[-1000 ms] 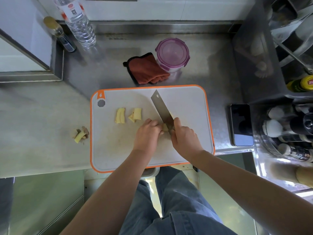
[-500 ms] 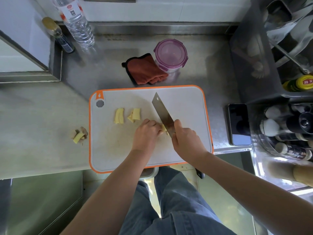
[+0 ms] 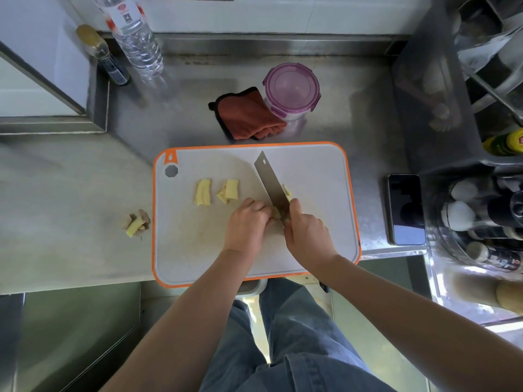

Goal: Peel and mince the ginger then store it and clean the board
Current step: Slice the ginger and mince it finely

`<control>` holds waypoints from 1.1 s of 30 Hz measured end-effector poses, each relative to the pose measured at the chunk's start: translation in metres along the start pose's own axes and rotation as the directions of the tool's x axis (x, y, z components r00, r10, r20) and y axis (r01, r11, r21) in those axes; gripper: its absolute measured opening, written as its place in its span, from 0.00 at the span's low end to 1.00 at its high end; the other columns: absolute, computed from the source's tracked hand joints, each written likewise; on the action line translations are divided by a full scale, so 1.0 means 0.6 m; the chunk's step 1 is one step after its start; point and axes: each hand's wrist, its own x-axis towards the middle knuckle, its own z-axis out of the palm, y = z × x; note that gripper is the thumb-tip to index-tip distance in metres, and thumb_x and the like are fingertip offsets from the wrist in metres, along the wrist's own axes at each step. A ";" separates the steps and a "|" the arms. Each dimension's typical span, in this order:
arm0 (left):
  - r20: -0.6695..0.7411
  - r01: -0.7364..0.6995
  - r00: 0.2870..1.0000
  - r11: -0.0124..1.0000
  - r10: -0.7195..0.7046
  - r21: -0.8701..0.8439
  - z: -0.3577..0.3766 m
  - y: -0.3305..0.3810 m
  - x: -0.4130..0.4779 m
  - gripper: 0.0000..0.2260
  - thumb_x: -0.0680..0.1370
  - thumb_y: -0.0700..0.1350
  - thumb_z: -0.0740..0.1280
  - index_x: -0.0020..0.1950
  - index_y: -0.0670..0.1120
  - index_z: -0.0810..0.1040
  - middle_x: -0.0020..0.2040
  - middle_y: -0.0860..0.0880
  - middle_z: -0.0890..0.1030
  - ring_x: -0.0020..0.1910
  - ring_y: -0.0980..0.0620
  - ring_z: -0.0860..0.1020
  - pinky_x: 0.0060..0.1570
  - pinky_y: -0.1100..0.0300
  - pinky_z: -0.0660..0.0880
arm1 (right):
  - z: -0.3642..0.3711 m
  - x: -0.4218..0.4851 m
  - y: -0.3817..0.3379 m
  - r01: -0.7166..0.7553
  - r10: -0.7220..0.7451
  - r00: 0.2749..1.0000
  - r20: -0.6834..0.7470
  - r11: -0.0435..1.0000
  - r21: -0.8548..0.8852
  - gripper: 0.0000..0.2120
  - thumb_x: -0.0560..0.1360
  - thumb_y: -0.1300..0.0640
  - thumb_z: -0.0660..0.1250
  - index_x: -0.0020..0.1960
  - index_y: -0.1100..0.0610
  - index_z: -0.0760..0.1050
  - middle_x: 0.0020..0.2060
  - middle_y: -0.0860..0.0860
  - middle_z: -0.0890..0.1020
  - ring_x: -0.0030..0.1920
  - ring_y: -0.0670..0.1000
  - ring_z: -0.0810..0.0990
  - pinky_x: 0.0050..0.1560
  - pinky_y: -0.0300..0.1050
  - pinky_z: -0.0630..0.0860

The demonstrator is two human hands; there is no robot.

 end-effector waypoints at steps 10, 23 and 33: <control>-0.037 0.036 0.999 0.999 -0.035 0.023 -0.003 0.002 -0.007 0.10 0.63 0.37 0.78 0.38 0.43 0.79 0.31 0.47 0.79 0.34 0.46 0.77 0.27 0.58 0.73 | -0.028 -0.022 0.005 0.042 -0.041 0.999 -0.011 0.998 0.057 0.07 0.80 0.59 0.53 0.58 0.57 0.60 0.29 0.48 0.67 0.27 0.48 0.68 0.27 0.41 0.59; -0.043 -0.033 0.999 0.999 0.033 -0.002 0.007 -0.009 -0.006 0.06 0.63 0.37 0.78 0.34 0.44 0.82 0.32 0.49 0.80 0.34 0.47 0.77 0.27 0.59 0.74 | -0.017 -0.018 -0.004 0.000 0.003 0.999 0.045 0.999 -0.047 0.14 0.80 0.60 0.53 0.65 0.58 0.59 0.31 0.48 0.68 0.30 0.49 0.70 0.30 0.41 0.66; -0.056 -0.043 0.998 0.999 0.043 0.009 -0.003 -0.003 -0.006 0.08 0.63 0.36 0.79 0.32 0.43 0.81 0.30 0.49 0.78 0.33 0.47 0.77 0.25 0.61 0.70 | -0.005 -0.011 -0.012 -0.012 0.013 0.998 0.054 0.999 -0.035 0.19 0.79 0.61 0.55 0.69 0.58 0.57 0.37 0.54 0.75 0.36 0.57 0.76 0.38 0.50 0.75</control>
